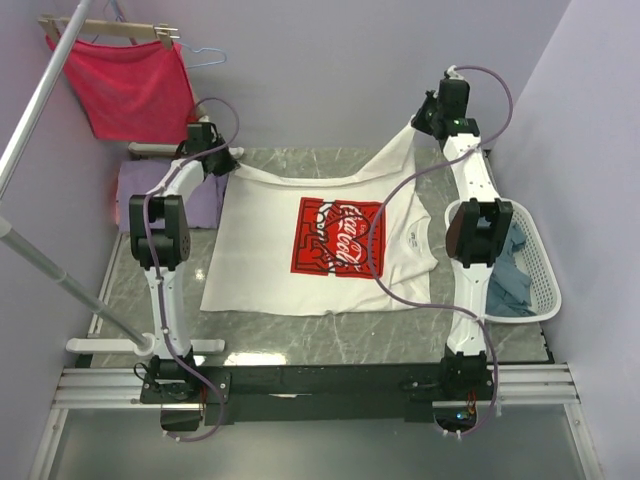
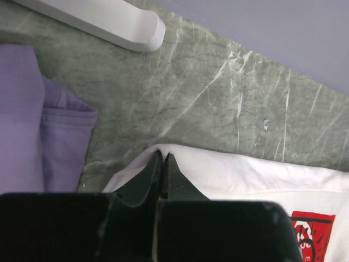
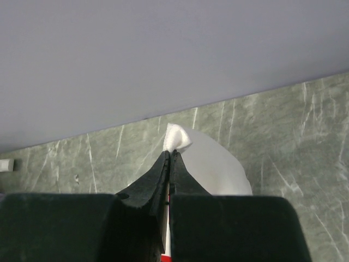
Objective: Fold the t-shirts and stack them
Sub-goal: Flatten out the tshirt, then fold the flattened tshirt in 1/3 of the way
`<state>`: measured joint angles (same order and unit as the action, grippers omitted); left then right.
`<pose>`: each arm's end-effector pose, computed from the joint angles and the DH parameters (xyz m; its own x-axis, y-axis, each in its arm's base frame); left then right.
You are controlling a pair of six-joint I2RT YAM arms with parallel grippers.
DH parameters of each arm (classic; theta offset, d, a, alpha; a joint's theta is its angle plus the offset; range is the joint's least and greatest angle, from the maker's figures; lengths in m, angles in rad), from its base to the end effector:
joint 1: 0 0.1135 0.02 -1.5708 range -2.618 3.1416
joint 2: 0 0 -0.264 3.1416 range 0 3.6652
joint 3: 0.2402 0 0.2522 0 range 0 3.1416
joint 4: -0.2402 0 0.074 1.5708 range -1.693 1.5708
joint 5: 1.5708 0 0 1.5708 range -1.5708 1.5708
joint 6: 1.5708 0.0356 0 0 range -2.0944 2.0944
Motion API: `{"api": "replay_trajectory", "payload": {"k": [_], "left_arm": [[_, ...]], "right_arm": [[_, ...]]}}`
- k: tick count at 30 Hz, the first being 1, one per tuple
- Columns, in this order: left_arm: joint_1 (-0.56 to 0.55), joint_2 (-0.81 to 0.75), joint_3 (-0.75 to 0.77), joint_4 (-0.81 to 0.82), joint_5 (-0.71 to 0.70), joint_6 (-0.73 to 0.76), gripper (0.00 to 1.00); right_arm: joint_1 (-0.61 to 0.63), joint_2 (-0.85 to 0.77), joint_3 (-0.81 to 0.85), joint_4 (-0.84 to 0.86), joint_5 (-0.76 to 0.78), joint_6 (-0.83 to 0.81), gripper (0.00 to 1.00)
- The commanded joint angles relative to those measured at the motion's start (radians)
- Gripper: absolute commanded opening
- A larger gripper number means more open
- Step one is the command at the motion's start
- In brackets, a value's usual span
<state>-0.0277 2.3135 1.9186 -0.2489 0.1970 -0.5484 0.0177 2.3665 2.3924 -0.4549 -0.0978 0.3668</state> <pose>0.5344 -0.0218 0.2037 -0.6078 -0.4946 -0.6213 -0.1561 0.8415 -0.5172 0.5513 0.0132 0.3190 -0.4264 0.3494 -0.8343 0.0498 0.9300 0.3640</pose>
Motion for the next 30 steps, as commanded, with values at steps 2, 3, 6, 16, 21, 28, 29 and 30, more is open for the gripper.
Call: {"api": "replay_trajectory", "payload": {"k": [2, 3, 6, 16, 21, 28, 29, 30], "left_arm": [[0.011, -0.117, -0.102, 0.077, 0.065, -0.025, 0.01], [0.011, -0.141, -0.136, 0.08, 0.064, -0.019, 0.01], [0.011, -0.235, -0.268, 0.105, 0.08, -0.022, 0.01], [0.011, -0.416, -0.452, 0.12, 0.081, -0.033, 0.01], [0.012, -0.421, -0.441, 0.053, 0.036, -0.009, 0.01], [0.022, -0.379, -0.446, 0.004, 0.033, 0.001, 0.01], [0.022, -0.378, -0.451, -0.003, 0.033, 0.007, 0.01], [0.022, -0.378, -0.457, -0.006, 0.018, 0.007, 0.01]], "right_arm": [[-0.002, -0.188, -0.261, 0.076, -0.059, 0.032, 0.0], [-0.004, -0.223, -0.37, 0.082, -0.059, 0.034, 0.0], [-0.002, -0.355, -0.557, 0.11, -0.072, 0.043, 0.0], [0.004, -0.66, -0.826, 0.116, 0.024, 0.017, 0.0], [0.002, -0.682, -0.811, -0.003, 0.096, 0.012, 0.0], [0.002, -0.676, -0.904, -0.08, 0.155, 0.058, 0.0], [0.005, -0.678, -0.933, -0.087, 0.155, 0.061, 0.0], [0.007, -0.681, -0.947, -0.102, 0.147, 0.063, 0.0]]}}
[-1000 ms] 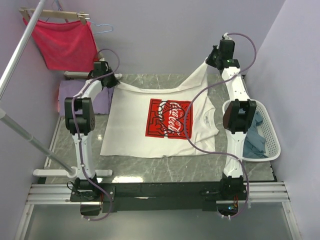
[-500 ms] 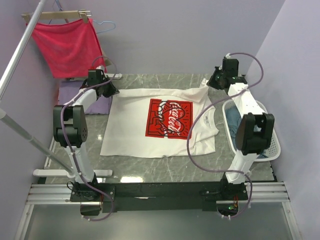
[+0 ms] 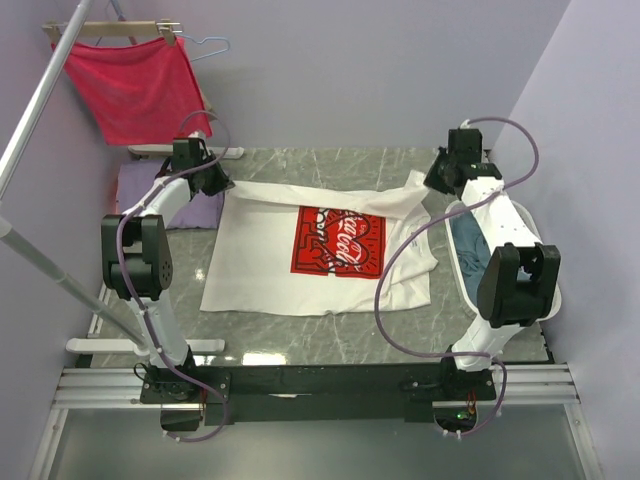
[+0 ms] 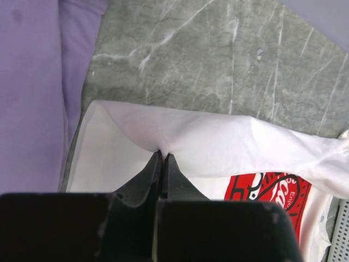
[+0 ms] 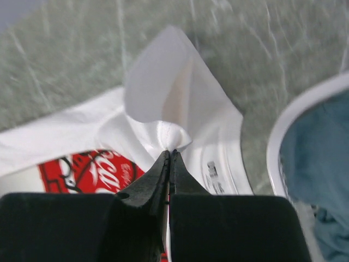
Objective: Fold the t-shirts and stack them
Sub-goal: Fold the flattened tshirt in 1/3 of the way
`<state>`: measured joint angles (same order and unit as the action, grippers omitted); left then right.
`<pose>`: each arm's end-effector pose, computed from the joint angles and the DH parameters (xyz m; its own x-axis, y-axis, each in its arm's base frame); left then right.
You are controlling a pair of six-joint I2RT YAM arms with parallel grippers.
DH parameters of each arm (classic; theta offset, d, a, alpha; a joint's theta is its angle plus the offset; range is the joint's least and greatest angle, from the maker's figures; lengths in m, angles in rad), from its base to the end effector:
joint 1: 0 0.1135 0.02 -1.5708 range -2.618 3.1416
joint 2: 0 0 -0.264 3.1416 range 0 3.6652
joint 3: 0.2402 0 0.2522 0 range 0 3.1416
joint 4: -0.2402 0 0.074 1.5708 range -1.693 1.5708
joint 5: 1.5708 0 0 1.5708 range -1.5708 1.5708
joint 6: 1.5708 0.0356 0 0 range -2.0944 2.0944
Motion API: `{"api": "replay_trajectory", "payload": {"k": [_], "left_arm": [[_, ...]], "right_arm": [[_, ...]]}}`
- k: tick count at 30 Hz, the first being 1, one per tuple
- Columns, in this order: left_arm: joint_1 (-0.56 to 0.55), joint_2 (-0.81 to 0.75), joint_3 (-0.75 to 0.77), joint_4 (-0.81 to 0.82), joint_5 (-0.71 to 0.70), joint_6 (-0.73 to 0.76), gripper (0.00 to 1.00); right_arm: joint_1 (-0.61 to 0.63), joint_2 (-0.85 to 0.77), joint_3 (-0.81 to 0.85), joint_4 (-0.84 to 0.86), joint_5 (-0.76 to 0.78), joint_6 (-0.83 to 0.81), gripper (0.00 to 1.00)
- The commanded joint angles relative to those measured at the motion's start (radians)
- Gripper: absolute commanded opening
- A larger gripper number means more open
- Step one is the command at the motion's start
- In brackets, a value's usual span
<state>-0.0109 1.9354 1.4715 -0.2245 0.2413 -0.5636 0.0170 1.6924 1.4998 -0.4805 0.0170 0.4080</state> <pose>0.4438 -0.0133 0.2352 -0.6413 -0.5118 -0.5717 -0.1744 0.8228 -0.5409 0.3896 0.0060 0.3192 -0.5736 0.3870 -0.7219 0.2439 0.9221 0.3005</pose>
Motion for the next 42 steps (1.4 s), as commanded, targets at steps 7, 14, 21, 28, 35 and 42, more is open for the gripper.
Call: {"api": "replay_trajectory", "payload": {"k": [7, 14, 21, 28, 35, 42], "left_arm": [[0.008, 0.031, -0.017, -0.009, 0.006, 0.018, 0.01], [0.008, 0.063, -0.011, -0.001, 0.029, 0.021, 0.01], [0.008, 0.071, -0.025, -0.026, -0.005, 0.027, 0.01], [0.009, 0.086, 0.053, -0.048, 0.009, 0.027, 0.01], [0.009, 0.111, 0.072, -0.032, 0.049, 0.019, 0.01], [0.009, 0.134, 0.066, -0.015, 0.085, 0.013, 0.01]], "right_arm": [[0.119, -0.126, -0.216, -0.06, -0.014, 0.025, 0.0], [0.158, -0.175, -0.288, -0.047, 0.017, 0.042, 0.0], [0.202, -0.212, -0.256, -0.185, 0.23, 0.029, 0.01], [0.209, -0.258, -0.254, -0.121, 0.141, 0.04, 0.0], [0.202, -0.215, -0.17, -0.017, -0.064, 0.191, 0.0], [0.228, -0.321, -0.389, 0.255, -0.259, 0.405, 0.0]]}}
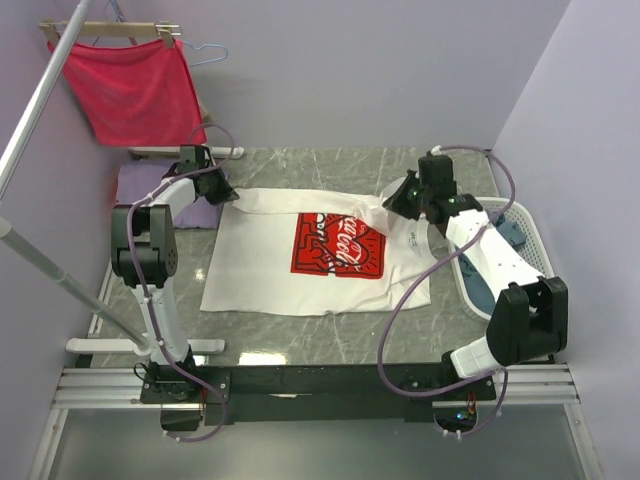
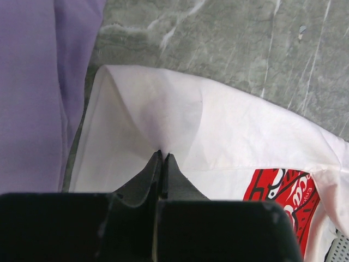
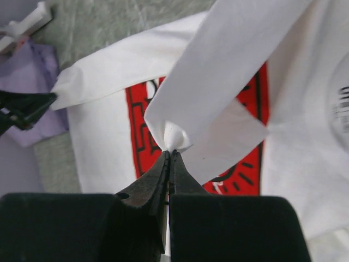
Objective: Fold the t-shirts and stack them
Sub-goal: Fold the flattened tshirt in 1/3 of the way
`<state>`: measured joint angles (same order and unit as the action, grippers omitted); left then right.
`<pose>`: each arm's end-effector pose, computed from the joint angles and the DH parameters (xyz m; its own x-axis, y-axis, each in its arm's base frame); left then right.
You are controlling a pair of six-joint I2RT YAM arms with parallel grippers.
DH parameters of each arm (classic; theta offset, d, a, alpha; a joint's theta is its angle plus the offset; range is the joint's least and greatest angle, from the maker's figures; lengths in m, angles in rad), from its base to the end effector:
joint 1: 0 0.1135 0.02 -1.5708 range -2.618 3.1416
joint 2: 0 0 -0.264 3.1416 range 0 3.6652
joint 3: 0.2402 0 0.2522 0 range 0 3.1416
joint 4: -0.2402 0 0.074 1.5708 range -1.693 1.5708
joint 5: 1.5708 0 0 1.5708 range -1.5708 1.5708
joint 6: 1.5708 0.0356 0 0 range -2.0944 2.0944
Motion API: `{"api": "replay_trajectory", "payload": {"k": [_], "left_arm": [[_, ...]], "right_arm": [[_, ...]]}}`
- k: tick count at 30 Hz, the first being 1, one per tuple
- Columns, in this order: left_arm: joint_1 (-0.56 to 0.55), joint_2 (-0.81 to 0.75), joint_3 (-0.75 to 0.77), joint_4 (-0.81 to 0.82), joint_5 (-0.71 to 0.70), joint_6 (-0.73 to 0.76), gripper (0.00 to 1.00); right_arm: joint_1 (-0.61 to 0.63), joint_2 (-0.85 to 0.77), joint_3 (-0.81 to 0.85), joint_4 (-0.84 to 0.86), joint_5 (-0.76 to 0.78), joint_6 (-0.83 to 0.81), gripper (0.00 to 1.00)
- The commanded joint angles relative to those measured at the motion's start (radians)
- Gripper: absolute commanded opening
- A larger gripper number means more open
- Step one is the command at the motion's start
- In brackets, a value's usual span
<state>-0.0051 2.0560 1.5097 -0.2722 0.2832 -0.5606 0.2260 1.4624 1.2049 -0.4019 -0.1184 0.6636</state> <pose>0.4575 -0.0123 0.1920 -0.7225 -0.5068 -0.4703 -0.2223 0.8143 -0.5361 0.3207 0.0780 0.3046 -0.6634 0.4751 -0.5781 0.1208 0.8304 0.5438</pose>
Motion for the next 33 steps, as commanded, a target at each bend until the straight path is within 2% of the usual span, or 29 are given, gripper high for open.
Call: {"api": "replay_trajectory", "payload": {"k": [1, 4, 7, 9, 13, 15, 16, 18, 20, 22, 24, 29, 30, 33], "left_arm": [[0.004, 0.015, 0.026, 0.036, 0.048, 0.01, 0.01], [0.004, 0.018, 0.026, 0.036, 0.059, 0.01, 0.01], [0.004, 0.021, 0.026, 0.033, 0.065, 0.014, 0.01], [0.004, 0.018, 0.017, 0.033, 0.063, 0.016, 0.01], [0.004, 0.018, 0.018, 0.03, 0.065, 0.018, 0.01], [0.004, 0.026, 0.027, 0.027, 0.067, 0.018, 0.01], [0.004, 0.029, 0.027, 0.027, 0.067, 0.018, 0.01], [0.004, 0.029, 0.032, 0.016, 0.063, 0.025, 0.01], [0.004, 0.021, 0.029, 0.007, 0.053, 0.028, 0.01], [0.004, 0.02, 0.03, 0.001, 0.047, 0.033, 0.01], [0.004, 0.021, 0.035, -0.007, 0.05, 0.037, 0.01], [0.004, 0.009, 0.033, -0.004, 0.057, 0.034, 0.01], [0.004, 0.009, 0.037, -0.002, 0.059, 0.033, 0.01], [0.004, 0.007, 0.029, 0.007, 0.08, 0.028, 0.01]], "right_arm": [[0.021, -0.105, -0.103, 0.184, -0.124, 0.162, 0.0], [0.021, -0.146, -0.14, 0.18, -0.101, 0.188, 0.0], [0.047, -0.171, -0.127, 0.031, 0.037, 0.142, 0.0], [0.105, -0.21, -0.128, -0.09, 0.202, 0.093, 0.0], [0.174, -0.247, -0.168, -0.204, 0.316, 0.056, 0.02], [0.188, -0.226, -0.192, -0.265, 0.405, 0.065, 0.17], [0.19, -0.206, -0.194, -0.284, 0.434, 0.064, 0.34], [0.193, -0.208, -0.18, -0.34, 0.506, 0.077, 0.35], [0.194, -0.243, -0.17, -0.328, 0.583, 0.058, 0.55], [0.191, -0.258, -0.133, -0.318, 0.644, 0.038, 0.68], [0.152, -0.249, -0.104, -0.266, 0.628, -0.001, 0.72], [-0.006, -0.101, -0.051, -0.1, 0.381, -0.045, 0.68], [-0.052, -0.065, -0.021, -0.094, 0.347, -0.042, 0.64], [-0.106, 0.061, 0.018, -0.04, 0.307, -0.047, 0.62]]}}
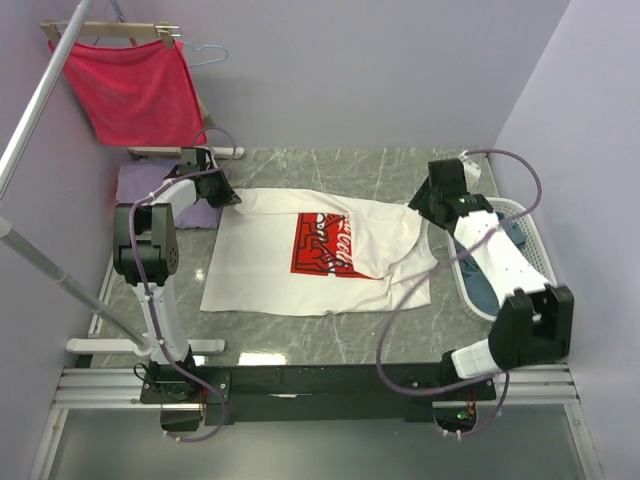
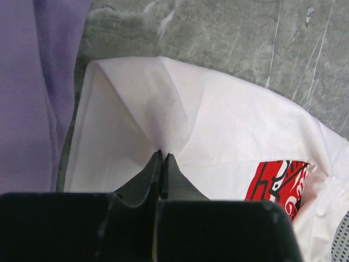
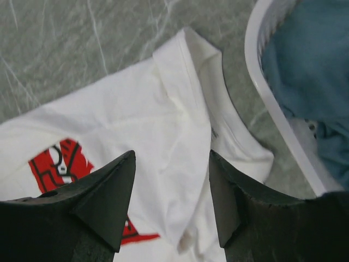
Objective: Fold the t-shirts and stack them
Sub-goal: Fold the flattened tshirt in 1/3 of the way
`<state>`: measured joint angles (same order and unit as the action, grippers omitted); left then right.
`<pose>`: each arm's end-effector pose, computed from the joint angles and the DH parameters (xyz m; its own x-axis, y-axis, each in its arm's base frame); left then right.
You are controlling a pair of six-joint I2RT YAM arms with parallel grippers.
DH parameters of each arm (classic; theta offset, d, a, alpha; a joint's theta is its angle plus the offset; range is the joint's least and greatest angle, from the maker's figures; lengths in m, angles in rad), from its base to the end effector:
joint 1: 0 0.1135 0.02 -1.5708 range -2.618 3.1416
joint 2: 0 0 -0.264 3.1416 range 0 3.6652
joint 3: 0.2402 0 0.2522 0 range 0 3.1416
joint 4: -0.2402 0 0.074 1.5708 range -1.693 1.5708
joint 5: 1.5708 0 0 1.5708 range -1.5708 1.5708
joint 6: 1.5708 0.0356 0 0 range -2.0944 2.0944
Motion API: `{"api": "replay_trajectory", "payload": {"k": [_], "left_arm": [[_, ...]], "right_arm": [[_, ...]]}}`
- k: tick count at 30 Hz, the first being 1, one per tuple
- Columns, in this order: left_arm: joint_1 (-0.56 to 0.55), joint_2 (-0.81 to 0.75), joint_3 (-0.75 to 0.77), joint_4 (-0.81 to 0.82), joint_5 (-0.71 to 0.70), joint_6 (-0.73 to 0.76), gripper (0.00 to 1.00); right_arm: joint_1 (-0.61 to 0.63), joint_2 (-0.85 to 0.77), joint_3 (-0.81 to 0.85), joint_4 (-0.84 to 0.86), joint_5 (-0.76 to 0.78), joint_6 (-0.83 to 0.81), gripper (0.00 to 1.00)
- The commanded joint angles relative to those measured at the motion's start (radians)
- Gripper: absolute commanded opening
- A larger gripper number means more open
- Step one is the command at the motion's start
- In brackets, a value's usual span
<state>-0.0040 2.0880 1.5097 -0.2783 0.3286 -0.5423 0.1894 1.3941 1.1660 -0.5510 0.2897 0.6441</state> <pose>0.4589 -0.0133 0.1779 -0.7583 -0.4855 -0.4352 -0.2057 0.8115 -0.5469 0.2992 0.0470 0.3005 -0.5403 0.4824 -0.6895 0.4297 0.8626 0.2668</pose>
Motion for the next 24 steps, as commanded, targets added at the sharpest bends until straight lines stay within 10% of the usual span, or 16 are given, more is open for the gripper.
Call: {"api": "replay_trajectory", "payload": {"k": [1, 20, 24], "left_arm": [[0.002, -0.026, 0.027, 0.021, 0.036, 0.011, 0.01], [0.002, 0.004, 0.04, 0.007, 0.041, 0.021, 0.01], [0.002, 0.009, 0.043, 0.004, 0.044, 0.021, 0.01]], "right_arm": [[-0.077, 0.196, 0.067, 0.132, -0.113, -0.04, 0.62], [-0.154, 0.608, 0.353, 0.089, -0.115, -0.098, 0.55], [-0.172, 0.637, 0.362, 0.089, -0.129, -0.1, 0.39]]}}
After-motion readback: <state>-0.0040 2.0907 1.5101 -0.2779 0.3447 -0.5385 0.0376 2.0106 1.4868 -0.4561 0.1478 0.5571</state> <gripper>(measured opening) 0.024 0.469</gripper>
